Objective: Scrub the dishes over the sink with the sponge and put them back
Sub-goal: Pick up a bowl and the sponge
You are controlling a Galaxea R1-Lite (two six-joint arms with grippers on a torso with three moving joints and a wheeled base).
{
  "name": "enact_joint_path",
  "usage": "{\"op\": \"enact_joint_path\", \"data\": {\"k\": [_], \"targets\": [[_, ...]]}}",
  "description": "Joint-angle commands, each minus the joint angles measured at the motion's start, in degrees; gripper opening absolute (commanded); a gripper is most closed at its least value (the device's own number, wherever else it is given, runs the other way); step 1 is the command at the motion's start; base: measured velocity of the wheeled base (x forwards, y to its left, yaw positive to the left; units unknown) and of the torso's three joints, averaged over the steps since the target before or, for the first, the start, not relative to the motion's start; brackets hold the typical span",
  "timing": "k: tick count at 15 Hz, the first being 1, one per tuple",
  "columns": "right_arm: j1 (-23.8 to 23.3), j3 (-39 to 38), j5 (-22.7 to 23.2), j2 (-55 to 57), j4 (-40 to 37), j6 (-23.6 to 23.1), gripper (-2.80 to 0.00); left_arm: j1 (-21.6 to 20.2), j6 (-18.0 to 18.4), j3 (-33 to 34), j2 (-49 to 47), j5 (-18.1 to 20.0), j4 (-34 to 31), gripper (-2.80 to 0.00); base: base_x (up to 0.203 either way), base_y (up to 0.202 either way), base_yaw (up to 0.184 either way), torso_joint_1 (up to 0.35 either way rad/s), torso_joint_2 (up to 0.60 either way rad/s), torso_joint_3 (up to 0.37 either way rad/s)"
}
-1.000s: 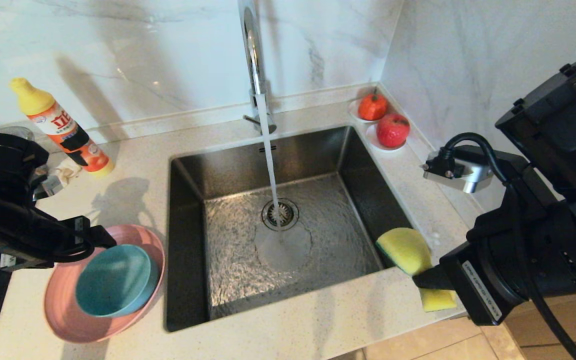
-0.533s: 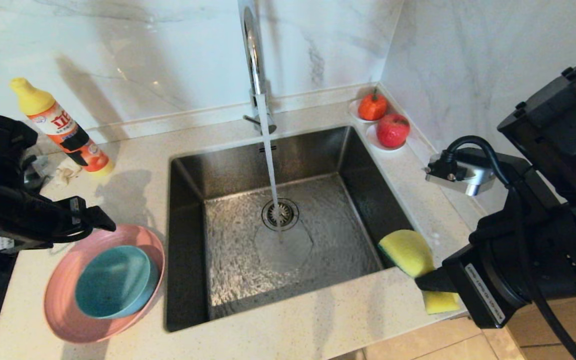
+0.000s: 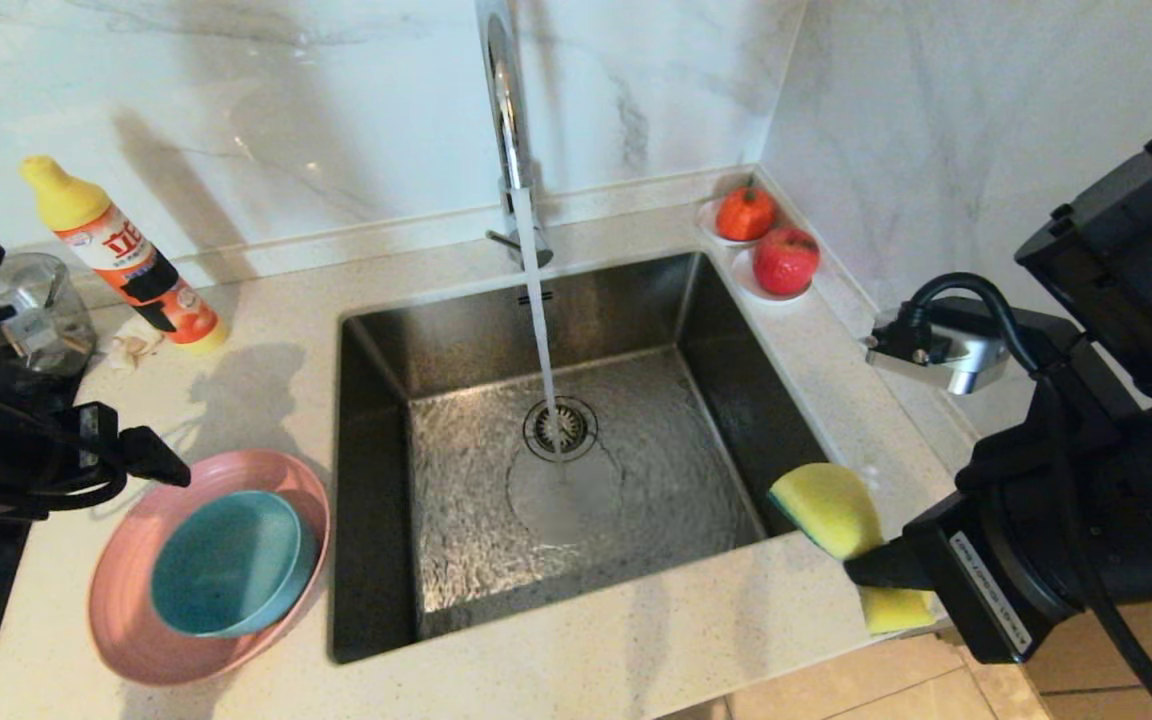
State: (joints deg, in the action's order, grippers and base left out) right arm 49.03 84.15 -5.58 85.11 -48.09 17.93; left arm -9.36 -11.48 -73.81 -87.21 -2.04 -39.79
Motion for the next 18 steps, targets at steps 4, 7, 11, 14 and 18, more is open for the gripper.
{"op": "enact_joint_path", "data": {"k": [4, 7, 11, 14, 18], "targets": [[0.0, 0.1, 0.0, 0.0, -0.2, 0.1, -2.8, 0.0, 3.6, 7.3, 2.2, -0.3, -0.2, 0.0, 0.0, 0.0, 0.0, 0.0, 0.0, 0.0], [-0.4, 0.0, 0.0, 0.0, -0.2, 0.1, -2.8, -0.1, 4.0, 10.7, 1.0, -1.1, 0.4, 0.0, 0.0, 0.0, 0.0, 0.0, 0.0, 0.0], [-0.5, 0.0, -0.1, 0.3, -0.2, 0.0, -2.8, -1.0, 3.6, 11.6, -1.6, -1.7, 5.0, 0.0, 0.0, 0.0, 0.0, 0.0, 0.0, 0.0], [-0.7, 0.0, 0.0, 0.7, -0.2, 0.0, -2.8, -1.6, 3.5, 11.5, -3.4, -2.2, 6.7, 0.0, 0.0, 0.0, 0.0, 0.0, 0.0, 0.0], [-0.7, 0.3, -0.1, 1.1, -0.1, -0.1, -2.8, -2.5, 3.3, 11.6, -5.3, -1.9, 9.4, 0.0, 0.0, 0.0, 0.0, 0.0, 0.0, 0.0]]}}
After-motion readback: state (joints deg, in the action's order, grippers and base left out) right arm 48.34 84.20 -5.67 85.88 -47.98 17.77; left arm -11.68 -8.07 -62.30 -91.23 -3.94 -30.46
